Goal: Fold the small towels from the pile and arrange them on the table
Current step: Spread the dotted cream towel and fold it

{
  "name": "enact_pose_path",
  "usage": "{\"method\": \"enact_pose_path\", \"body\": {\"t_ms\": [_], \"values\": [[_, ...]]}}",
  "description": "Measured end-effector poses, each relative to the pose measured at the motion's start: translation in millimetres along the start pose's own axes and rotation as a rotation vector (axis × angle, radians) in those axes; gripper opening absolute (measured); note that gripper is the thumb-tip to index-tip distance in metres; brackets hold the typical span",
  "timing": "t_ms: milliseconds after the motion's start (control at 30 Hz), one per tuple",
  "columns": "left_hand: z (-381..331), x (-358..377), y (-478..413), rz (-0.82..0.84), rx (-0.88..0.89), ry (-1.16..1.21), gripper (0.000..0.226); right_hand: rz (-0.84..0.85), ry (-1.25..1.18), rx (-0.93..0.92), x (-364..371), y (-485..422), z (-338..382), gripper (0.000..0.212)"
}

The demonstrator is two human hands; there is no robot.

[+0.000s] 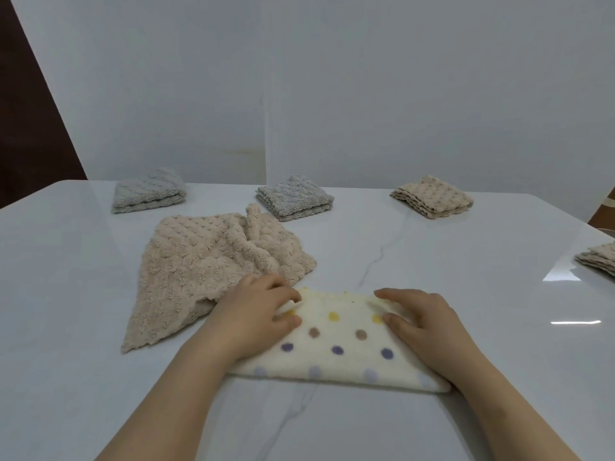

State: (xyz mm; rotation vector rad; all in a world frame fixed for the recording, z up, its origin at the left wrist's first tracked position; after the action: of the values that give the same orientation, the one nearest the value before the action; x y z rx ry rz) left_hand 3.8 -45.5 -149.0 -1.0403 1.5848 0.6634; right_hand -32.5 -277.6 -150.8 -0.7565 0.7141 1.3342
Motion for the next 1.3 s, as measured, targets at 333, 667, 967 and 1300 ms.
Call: {"method": "enact_pose_path", "body": {"t_ms": [333,667,967,1300], "values": [[-5.3,-1.8,0.8,0.066,0.021,-0.082,0.037,-0.074,-0.008,0.05,0.4,-3.2,-7.0,0.024],[2.1,-12.4,0.8,-0.036,-0.115,-0.156,0.031,-0.066,-0.042,0.026,-1.5,-4.3,-10.0,0.015],[4.7,-7.8,1.4,0.095,0.012,0.082,0.03,0.022,-0.061,0.033,-2.0,-1.0,-7.9,0.03],[20.3,-26.4,7.5,-0.062,-0.188,0.095,0.032,-0.018,-0.166,0.125,-8.3,1.3,-4.8,0.017]]}}
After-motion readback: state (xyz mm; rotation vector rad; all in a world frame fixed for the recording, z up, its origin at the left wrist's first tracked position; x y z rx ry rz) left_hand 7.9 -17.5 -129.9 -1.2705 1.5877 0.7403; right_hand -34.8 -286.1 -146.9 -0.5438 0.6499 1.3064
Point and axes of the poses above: each hand's wrist, its own y-axis away from the middle knuckle, its own x-axis out of the palm, z = x × y, the point moved 3 cm from there along -y, towards the middle knuckle, and after that the axes turned 6 degrees about x, right-handed, at the moved point
